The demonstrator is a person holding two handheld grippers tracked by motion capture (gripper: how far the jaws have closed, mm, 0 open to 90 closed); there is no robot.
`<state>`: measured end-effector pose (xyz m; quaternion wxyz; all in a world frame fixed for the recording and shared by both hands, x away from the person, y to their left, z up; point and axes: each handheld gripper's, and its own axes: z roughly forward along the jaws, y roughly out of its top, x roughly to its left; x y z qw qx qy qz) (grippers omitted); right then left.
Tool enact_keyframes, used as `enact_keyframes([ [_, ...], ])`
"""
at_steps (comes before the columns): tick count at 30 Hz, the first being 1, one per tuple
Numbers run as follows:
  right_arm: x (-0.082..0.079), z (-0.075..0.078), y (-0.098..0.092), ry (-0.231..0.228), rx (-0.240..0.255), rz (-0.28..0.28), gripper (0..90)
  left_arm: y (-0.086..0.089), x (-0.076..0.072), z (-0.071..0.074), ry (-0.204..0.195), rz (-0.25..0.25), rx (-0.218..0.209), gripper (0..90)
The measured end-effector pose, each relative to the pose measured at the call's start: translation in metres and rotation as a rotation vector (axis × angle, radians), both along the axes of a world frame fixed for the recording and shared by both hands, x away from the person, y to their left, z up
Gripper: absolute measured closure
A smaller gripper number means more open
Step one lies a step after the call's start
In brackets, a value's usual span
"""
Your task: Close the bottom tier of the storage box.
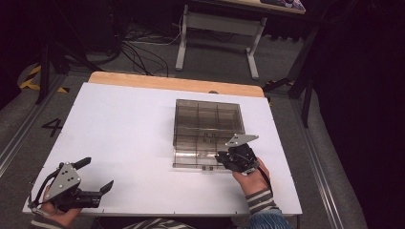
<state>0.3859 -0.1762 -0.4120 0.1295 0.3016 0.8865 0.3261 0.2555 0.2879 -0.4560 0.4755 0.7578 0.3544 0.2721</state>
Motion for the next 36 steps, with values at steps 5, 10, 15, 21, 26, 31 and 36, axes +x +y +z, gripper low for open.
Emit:
enact_keyframes([
  [5, -0.003, -0.001, 0.005, 0.017, -0.025, 0.041, 84.1, 0.000, -0.001, 0.000, 0.005, 0.002, -0.006, 1.0],
  [10, -0.006, -0.003, 0.007, 0.026, -0.050, 0.062, 86.0, 0.000, 0.000, 0.000, -0.001, 0.000, 0.002, 1.0],
  [15, -0.007, -0.006, 0.007, 0.046, -0.066, 0.079, 85.8, 0.000, 0.000, 0.000, -0.001, 0.000, 0.002, 1.0],
  [21, -0.009, -0.011, 0.008, 0.068, -0.096, 0.095, 86.0, 0.000, 0.000, 0.000, -0.001, 0.000, 0.001, 1.0],
  [26, -0.009, -0.016, 0.010, 0.098, -0.122, 0.112, 86.1, 0.000, 0.000, 0.000, 0.000, 0.000, -0.001, 1.0],
  [31, -0.008, -0.022, 0.012, 0.128, -0.149, 0.123, 86.1, 0.000, 0.000, 0.000, -0.001, 0.000, 0.002, 1.0],
  [36, -0.007, -0.026, 0.014, 0.155, -0.169, 0.130, 86.1, 0.000, 0.000, 0.000, 0.000, 0.001, -0.001, 1.0],
])
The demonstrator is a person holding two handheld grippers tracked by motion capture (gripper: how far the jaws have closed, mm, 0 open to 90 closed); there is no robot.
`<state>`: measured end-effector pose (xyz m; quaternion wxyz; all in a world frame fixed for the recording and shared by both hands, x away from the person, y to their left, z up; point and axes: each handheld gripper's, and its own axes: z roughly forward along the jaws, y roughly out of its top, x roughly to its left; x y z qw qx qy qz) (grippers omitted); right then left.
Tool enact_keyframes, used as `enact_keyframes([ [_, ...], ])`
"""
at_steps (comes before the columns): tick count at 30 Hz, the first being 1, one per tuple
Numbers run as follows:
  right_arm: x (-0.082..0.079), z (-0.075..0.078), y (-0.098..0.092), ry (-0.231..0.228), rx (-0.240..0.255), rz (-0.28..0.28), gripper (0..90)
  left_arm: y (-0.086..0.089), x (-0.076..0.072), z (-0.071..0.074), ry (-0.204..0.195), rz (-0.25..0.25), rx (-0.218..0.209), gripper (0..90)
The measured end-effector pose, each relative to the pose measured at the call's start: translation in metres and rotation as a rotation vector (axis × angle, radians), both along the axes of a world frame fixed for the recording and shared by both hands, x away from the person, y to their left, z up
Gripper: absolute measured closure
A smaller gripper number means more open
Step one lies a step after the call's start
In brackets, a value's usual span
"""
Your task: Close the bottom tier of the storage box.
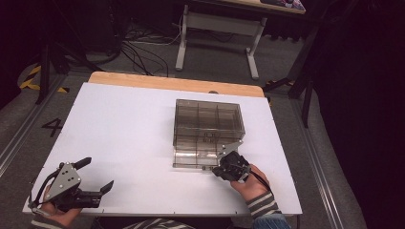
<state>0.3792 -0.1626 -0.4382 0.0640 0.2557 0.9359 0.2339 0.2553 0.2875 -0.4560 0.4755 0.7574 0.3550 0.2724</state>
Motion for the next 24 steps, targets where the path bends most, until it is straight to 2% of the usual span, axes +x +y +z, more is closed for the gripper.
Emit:
enact_keyframes([
  [13, 0.0026, -0.0075, 0.0027, 0.017, -0.043, -0.005, 86.1, -0.0004, 0.0000, -0.0002, 0.007, -0.002, -0.001, 1.0],
  [24, 0.0039, -0.0091, 0.0029, 0.006, -0.033, -0.016, 86.2, -0.0005, 0.0003, -0.0004, 0.007, -0.001, -0.003, 1.0],
])
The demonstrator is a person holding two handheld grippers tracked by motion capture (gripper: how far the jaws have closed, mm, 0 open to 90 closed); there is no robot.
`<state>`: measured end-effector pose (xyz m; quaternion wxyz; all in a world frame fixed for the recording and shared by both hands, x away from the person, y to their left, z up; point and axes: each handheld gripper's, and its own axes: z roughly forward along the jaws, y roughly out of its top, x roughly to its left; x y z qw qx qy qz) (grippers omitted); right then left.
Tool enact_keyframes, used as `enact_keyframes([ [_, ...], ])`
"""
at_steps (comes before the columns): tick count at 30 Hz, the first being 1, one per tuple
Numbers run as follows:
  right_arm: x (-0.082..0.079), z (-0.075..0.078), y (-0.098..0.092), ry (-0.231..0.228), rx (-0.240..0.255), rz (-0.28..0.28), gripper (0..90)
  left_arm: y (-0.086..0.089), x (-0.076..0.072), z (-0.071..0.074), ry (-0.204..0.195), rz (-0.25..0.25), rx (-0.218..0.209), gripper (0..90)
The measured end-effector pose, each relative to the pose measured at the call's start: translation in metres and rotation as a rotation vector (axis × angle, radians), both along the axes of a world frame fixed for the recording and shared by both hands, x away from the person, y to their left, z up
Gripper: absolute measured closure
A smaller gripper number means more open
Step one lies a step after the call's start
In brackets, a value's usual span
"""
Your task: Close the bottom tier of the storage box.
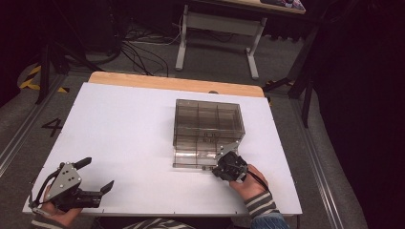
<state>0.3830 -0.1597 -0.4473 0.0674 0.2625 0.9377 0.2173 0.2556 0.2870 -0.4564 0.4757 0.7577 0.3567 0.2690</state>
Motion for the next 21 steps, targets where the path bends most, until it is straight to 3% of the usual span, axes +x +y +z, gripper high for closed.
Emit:
enact_keyframes([
  [21, 0.0004, -0.0002, 0.0006, -0.016, -0.002, -0.009, 85.8, 0.0002, 0.0000, 0.0001, -0.002, 0.000, 0.002, 1.0],
])
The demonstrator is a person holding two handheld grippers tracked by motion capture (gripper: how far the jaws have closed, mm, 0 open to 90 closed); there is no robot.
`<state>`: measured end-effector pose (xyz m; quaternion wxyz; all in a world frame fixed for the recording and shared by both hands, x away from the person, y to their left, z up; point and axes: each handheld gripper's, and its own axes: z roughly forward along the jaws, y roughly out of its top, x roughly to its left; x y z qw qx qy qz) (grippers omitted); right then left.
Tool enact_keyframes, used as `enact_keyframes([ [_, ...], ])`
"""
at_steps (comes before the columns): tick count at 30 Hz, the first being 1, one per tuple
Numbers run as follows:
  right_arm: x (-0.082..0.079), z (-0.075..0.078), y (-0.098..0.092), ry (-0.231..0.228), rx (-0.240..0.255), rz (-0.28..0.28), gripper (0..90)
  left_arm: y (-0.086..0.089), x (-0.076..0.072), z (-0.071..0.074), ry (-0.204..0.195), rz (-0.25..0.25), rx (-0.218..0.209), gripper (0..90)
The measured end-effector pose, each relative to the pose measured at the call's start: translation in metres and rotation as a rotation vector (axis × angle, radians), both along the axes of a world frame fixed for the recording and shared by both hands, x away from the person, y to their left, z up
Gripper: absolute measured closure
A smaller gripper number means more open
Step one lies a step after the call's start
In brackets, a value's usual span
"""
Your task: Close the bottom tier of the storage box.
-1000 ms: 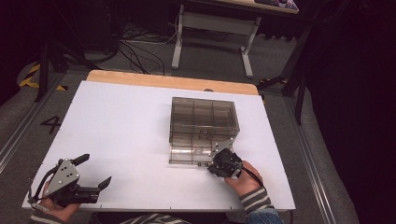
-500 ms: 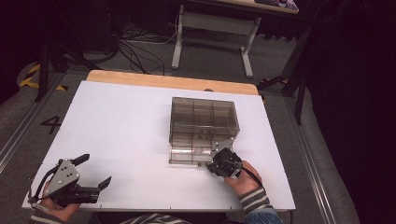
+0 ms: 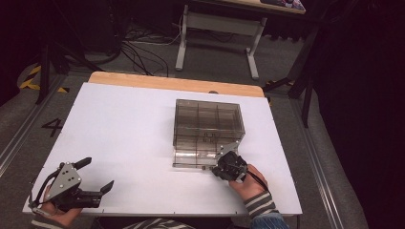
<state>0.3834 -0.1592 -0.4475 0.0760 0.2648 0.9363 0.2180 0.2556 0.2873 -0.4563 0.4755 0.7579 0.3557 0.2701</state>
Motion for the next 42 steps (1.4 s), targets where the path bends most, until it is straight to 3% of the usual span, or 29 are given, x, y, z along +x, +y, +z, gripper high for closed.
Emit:
enact_keyframes([
  [11, 0.002, -0.001, -0.001, -0.054, -0.004, -0.035, 87.2, 0.000, 0.000, 0.000, -0.001, 0.000, 0.002, 1.0],
  [42, 0.022, -0.004, 0.002, -0.140, 0.018, -0.104, 87.4, 0.000, 0.000, 0.000, 0.004, -0.002, 0.007, 1.0],
])
